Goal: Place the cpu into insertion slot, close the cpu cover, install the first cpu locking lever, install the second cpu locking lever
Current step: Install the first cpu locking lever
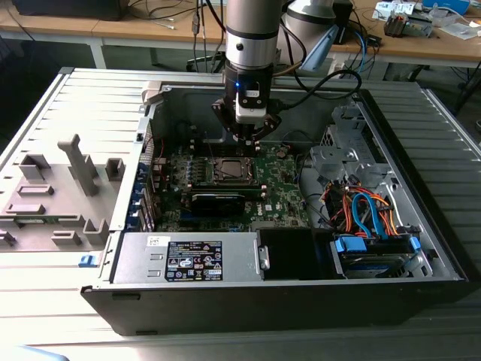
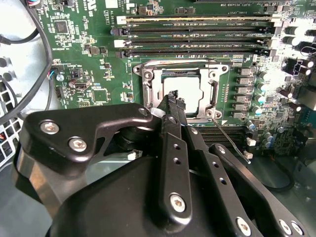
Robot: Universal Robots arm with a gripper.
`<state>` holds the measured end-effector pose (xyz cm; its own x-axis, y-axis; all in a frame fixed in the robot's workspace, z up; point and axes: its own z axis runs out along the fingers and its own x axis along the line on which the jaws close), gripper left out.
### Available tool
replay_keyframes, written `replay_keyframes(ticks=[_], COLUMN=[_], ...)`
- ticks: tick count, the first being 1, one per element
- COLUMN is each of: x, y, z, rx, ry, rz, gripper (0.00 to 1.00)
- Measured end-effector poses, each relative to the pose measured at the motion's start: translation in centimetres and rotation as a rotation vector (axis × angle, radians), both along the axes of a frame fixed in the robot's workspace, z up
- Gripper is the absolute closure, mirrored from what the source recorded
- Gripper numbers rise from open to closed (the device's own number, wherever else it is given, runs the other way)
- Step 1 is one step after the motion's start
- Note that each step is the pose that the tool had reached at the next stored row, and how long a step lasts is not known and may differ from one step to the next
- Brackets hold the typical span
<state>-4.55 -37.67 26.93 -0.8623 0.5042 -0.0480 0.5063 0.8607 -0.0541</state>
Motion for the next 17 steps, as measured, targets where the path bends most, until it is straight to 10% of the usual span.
replay_keyframes(ticks=[17], x=[0.00], y=[0.00], z=[0.00], rx=[0.0000], ry=[0.0000], rz=[0.011], gripper=[0.89])
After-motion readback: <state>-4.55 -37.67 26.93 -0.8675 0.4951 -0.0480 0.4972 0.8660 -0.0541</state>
